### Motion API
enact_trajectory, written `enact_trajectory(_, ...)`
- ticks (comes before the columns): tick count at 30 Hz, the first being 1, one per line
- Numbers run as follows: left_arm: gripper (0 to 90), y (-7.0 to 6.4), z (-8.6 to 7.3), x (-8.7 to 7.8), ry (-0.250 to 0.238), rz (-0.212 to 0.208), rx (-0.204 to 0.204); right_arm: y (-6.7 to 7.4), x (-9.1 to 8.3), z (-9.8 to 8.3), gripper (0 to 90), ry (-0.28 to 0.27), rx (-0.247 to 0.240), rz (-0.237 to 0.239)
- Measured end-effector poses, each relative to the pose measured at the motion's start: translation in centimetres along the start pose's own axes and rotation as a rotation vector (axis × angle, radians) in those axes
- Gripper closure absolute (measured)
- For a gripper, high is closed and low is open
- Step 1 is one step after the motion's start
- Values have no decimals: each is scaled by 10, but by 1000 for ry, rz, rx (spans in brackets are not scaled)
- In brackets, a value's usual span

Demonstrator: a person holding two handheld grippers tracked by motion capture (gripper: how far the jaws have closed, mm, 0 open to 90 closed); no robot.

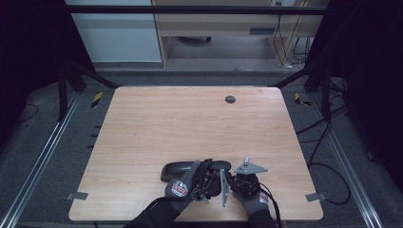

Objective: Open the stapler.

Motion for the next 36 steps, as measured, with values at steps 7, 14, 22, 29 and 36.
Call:
enact_trajectory(7,528,8,-2,-5,-17,-10,-36,1,0,0,900,0,4,-2)
enact_trajectory(14,534,13,-3,-8,-34,-16,-64,1,0,0,900,-3,6,-4)
enact_trajectory(22,542,24,-7,-14,-53,-23,-97,1,0,0,900,-1,8,-7)
enact_trajectory(29,546,34,-12,-20,-72,-36,-137,2,0,0,900,0,10,-8)
enact_trajectory(36,552,41,-16,-24,-92,-47,-180,2,0,0,900,4,13,-10)
Point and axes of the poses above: each handheld gripper's, and its own axes: x roughly forward along the jaws, z roughly out of its top, y roughly to its left, the point moved 4 cm from there along x, roughly forward along the jaws, and after that the axes turned 14 degrees about y, right-handed, at the moved point
